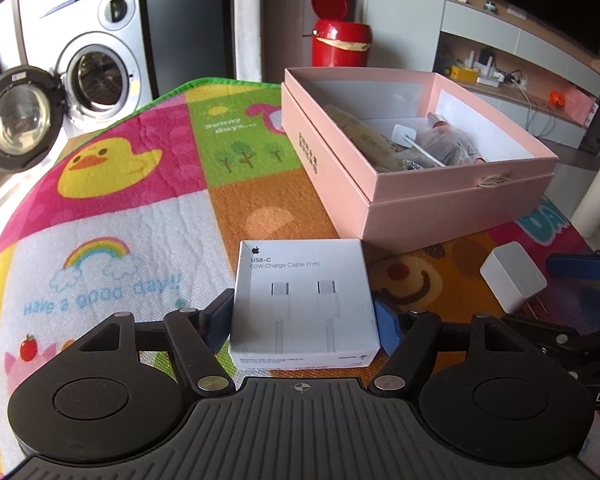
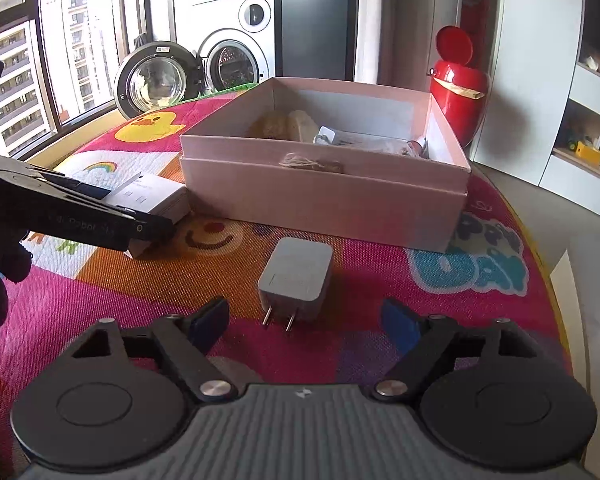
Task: Organize rigid objects
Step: 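Close the left gripper on the Apple cable box while the right gripper approaches the white plug charger, then lift the Apple box with the left gripper while the right gripper grasps the white plug charger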
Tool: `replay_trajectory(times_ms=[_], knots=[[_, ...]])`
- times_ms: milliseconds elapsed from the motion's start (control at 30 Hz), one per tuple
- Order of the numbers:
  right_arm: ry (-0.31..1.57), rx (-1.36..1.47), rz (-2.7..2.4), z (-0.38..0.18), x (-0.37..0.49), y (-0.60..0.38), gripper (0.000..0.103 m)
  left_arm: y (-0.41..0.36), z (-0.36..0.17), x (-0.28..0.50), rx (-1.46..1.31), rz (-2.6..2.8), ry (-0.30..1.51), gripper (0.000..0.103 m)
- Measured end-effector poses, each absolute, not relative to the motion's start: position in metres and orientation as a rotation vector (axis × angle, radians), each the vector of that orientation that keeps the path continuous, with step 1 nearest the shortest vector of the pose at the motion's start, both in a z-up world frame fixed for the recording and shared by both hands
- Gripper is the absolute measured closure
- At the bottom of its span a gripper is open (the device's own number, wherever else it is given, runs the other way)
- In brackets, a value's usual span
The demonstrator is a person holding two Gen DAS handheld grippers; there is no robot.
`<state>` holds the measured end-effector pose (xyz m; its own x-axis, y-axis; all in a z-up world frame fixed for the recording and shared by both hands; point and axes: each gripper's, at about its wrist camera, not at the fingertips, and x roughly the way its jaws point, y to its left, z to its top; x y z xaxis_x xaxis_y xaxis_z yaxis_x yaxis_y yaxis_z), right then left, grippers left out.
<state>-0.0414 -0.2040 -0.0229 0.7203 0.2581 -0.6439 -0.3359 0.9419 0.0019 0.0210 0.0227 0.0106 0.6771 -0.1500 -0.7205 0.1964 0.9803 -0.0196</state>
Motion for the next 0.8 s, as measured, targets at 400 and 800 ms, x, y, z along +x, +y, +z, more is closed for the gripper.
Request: replay_trajectory(times_ms=[400,800], knots=[[0.732,-0.203,0.329,-0.008,-0.025,-0.192,0.071,0.028,0.017,-0.028,0.050,-0.360,0.789,0.028],[0.484,-0.163,0.334,0.090,-0.091,-0.240,0.071,0.025,0.096,-0.057,-0.025,-0.517,0.619,0.028]])
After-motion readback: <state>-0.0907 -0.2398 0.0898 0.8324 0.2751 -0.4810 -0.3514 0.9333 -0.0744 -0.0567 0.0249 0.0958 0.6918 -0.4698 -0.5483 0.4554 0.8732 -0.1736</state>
